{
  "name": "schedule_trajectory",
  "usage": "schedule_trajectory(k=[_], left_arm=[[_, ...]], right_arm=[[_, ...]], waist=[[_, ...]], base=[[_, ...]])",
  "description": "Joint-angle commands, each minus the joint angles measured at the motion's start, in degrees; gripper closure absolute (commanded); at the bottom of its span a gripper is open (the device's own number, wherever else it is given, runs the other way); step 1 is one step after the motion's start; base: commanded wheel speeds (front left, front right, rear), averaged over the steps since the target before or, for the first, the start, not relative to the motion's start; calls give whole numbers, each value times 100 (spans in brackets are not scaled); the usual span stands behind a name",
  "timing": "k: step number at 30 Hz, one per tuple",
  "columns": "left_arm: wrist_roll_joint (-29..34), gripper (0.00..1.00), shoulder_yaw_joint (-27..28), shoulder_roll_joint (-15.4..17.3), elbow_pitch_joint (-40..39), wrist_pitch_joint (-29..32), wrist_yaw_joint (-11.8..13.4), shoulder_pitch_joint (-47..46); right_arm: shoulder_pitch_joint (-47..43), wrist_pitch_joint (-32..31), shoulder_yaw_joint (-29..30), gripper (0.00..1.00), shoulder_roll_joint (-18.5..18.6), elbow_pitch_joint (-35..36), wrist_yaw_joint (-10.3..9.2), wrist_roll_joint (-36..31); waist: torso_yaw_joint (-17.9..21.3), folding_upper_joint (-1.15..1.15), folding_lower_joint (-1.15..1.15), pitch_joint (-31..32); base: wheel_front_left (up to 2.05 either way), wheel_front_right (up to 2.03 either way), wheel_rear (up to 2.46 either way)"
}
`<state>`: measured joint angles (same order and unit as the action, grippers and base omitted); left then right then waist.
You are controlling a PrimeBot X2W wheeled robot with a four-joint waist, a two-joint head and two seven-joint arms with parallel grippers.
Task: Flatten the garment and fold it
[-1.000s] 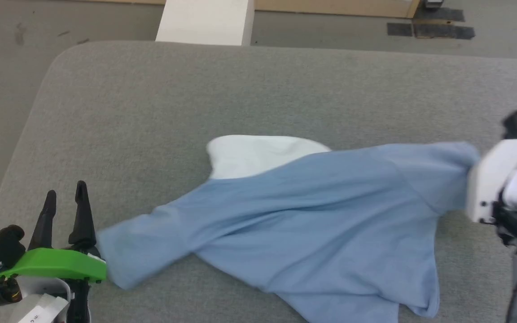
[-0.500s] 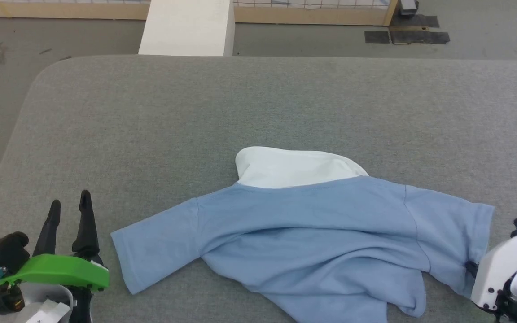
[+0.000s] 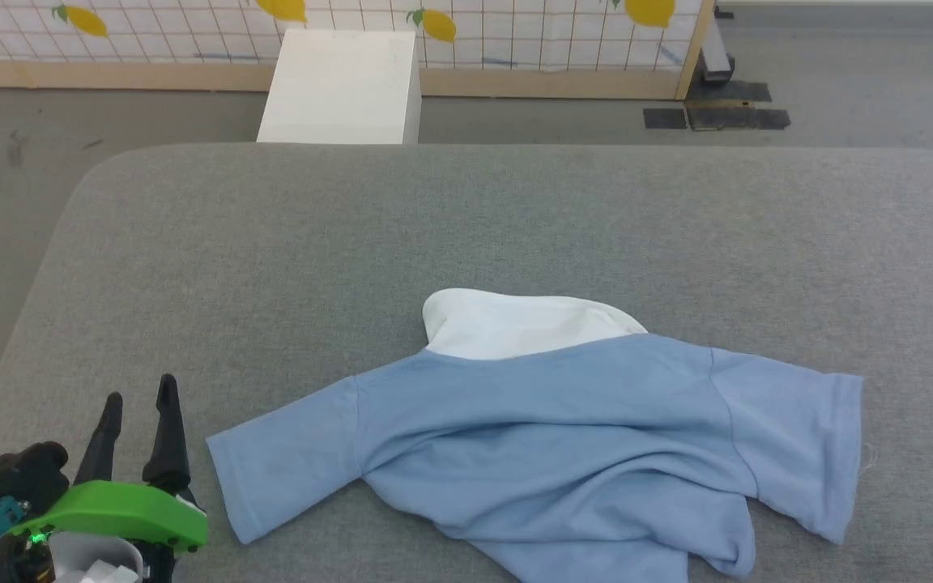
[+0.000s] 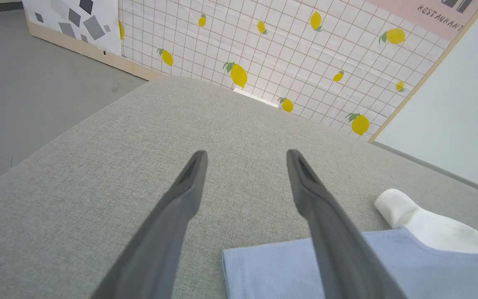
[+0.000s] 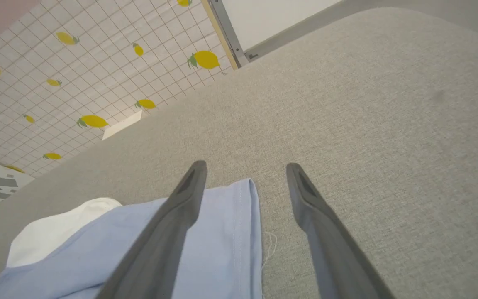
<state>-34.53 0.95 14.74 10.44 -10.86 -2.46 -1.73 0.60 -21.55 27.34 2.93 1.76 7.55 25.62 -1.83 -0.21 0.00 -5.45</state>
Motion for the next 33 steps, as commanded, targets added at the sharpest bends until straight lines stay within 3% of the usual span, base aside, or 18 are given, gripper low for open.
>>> schedule_trajectory(k=[1,7,13,16,20,28,31,32,33], left_arm=[[-18,0,-14,-22,-34,30,46,88],[89,0,-243,113,-61,599,168,29],[240,0,-827,637,159,2892,427,-742],[290,0,-1228,895,213,4199,392,-1155],[450,0,-1634,1167,272,5325,329,-1540],[535,0,-1966,1139,776,5844,274,-1779],[213,0,-1863,943,948,5828,237,-1632],[145,11,-1811,901,943,5719,226,-1585],[80,74,-1752,855,925,5595,222,-1540]], right_arm=[[-89,120,-24,0,-4,65,-6,16],[-105,231,-99,0,-5,132,-6,-35],[124,18,-234,0,-5,306,-6,-225],[280,-103,-338,0,-5,391,-6,-307],[440,-160,-441,0,-5,453,-6,-322],[508,-149,-533,0,-5,503,-6,-359],[509,-145,-567,0,-5,490,-6,-376],[497,-154,-569,0,-5,479,-6,-393],[487,-155,-569,0,-5,473,-6,-402]], waist=[[33,21,0,49],[10,21,0,22],[-77,21,0,-189],[-83,21,0,-318],[-48,21,0,-516],[57,21,0,-834],[112,21,0,-852],[122,21,0,-845],[126,21,0,-835]], base=[[0,0,0],[0,0,0],[0,0,0],[0,0,0],[0,0,0],[0,0,0],[0,0,0],[0,0,0],[0,0,0]])
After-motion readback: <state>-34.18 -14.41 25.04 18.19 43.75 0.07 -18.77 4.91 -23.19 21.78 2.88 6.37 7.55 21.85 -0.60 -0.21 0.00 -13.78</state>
